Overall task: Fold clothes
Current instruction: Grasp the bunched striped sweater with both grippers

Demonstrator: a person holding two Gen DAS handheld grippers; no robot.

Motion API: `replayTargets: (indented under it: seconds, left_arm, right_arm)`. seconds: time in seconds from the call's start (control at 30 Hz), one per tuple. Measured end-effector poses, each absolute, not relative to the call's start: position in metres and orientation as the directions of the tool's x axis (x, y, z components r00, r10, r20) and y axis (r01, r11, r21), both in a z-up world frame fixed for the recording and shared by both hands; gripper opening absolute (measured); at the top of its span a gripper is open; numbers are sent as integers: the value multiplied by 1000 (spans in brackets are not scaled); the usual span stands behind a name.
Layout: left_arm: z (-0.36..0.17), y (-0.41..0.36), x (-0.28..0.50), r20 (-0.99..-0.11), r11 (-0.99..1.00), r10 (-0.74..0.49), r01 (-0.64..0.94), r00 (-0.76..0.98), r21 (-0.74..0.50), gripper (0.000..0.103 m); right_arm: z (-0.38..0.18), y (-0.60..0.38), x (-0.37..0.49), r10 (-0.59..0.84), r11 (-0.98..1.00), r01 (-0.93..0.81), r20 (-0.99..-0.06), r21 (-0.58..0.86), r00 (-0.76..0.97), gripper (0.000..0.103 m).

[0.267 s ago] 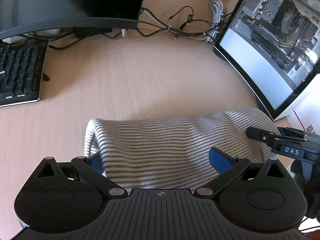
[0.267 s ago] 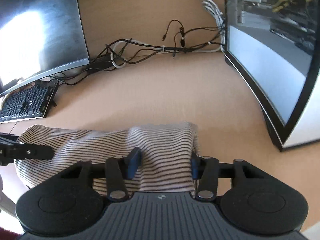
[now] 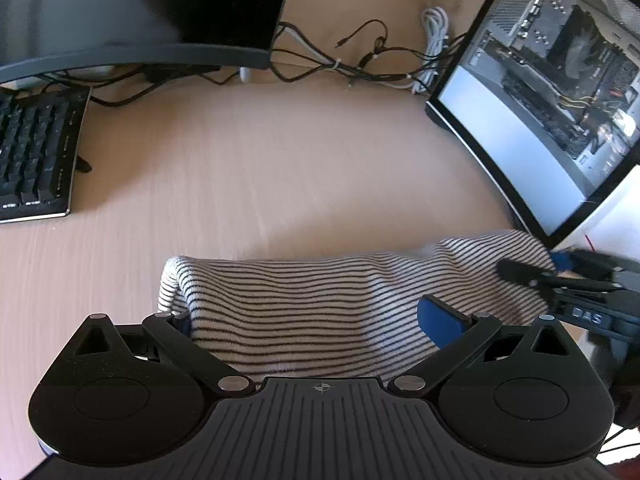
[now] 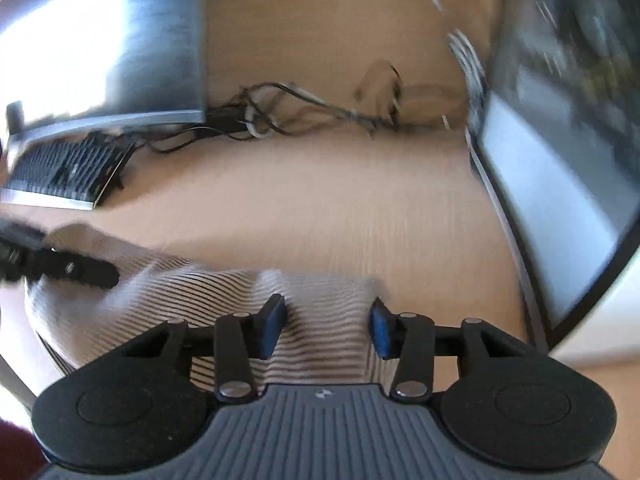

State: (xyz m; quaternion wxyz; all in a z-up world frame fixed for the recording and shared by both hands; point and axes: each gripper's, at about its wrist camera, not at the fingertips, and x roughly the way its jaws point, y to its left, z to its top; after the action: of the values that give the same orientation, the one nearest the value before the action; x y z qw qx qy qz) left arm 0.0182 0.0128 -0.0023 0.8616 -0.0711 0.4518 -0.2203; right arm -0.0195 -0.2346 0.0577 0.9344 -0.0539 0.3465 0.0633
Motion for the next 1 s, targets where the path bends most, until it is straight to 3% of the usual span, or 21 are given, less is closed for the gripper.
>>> replayTargets:
  seconds: [0.1, 0.17, 0.33, 0.5, 0.67, 0.77, 0.8, 0.9, 0.97, 1.0]
  left_arm:
    - [0, 10, 21, -765, 905, -421, 284, 487, -317, 103]
    - [0, 10, 22, -771, 913, -405, 269, 491, -309, 103]
    - [0, 22, 24, -774, 927, -374, 215, 511, -306, 103]
    - [1, 29, 18, -796, 935, -355, 186, 490, -303, 103]
    - [-1, 24, 6, -804, 936, -348, 233, 482, -265, 103]
    - [-2, 20, -1, -809, 935, -343, 260, 478, -242, 95]
    - [-2, 19, -4, -810, 934, -341, 269, 477, -235, 83]
    - [-2, 23, -4, -806, 937, -330, 275, 492, -216, 71]
    - [0, 24, -5, -802, 939, -323, 273, 503, -207, 62]
    - [1, 25, -5, -798, 939, -324, 277, 508, -205, 55]
  right_arm:
    - [51, -217, -12, 104, 978, -195, -648, -70, 754, 50]
    - [46, -205, -8, 120, 972, -221, -645, -78, 755, 66]
    - [34, -193, -3, 158, 955, -285, -664, -87, 731, 84]
    - [14, -214, 3, 179, 961, -275, -783, 11, 596, 86]
    - [-2, -229, 4, 224, 975, -136, -784, 178, 580, 89]
    - [2, -228, -2, 209, 978, -126, -782, 167, 587, 89]
    - [6, -222, -2, 198, 980, -131, -779, 150, 594, 89]
    - [12, -212, -5, 189, 982, -139, -742, 129, 643, 87]
    - [14, -214, -7, 233, 972, -162, -699, 168, 676, 59]
    - [15, -212, -10, 225, 974, -165, -692, 153, 686, 54]
